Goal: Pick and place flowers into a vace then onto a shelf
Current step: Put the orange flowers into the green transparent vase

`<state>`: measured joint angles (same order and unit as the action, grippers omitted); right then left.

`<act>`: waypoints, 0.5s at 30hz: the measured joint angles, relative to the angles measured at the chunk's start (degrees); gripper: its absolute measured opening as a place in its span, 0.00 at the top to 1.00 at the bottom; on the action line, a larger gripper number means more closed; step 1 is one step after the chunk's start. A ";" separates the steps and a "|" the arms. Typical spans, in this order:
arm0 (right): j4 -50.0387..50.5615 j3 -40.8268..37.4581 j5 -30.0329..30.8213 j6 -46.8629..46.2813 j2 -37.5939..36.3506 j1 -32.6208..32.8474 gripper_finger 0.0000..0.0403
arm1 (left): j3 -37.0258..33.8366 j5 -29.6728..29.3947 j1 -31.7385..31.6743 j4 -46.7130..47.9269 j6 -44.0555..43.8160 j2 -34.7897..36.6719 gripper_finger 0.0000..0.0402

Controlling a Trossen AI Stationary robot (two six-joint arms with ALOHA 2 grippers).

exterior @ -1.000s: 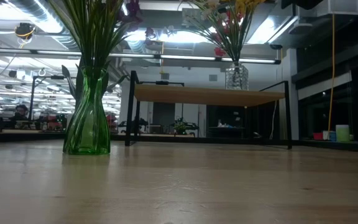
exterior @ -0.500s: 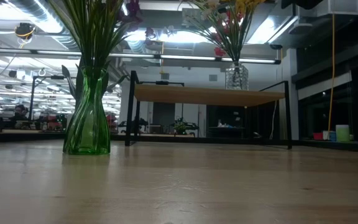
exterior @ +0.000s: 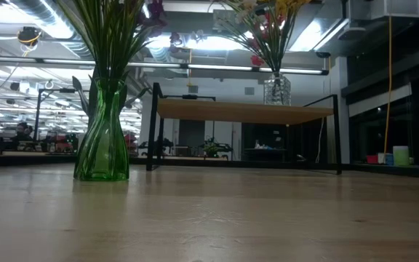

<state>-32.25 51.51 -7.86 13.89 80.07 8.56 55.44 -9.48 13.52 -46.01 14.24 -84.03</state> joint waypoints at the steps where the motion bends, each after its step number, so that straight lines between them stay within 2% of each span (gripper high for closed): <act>1: 0.95 0.00 0.01 -0.06 -0.24 0.00 0.98 | 0.00 -0.02 -0.01 -0.04 -0.48 0.01 0.74; 10: 4.28 0.02 0.24 -0.37 -0.40 -0.02 0.98 | 0.02 -2.29 -0.22 2.73 -6.87 0.04 0.64; 15: 5.15 0.02 0.26 -0.38 -0.41 -0.04 0.98 | 3.10 -3.78 -0.17 11.03 -7.60 0.04 0.62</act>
<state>-27.11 51.53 -7.60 13.51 79.67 8.51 58.54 -13.25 13.34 -34.98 6.63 -83.99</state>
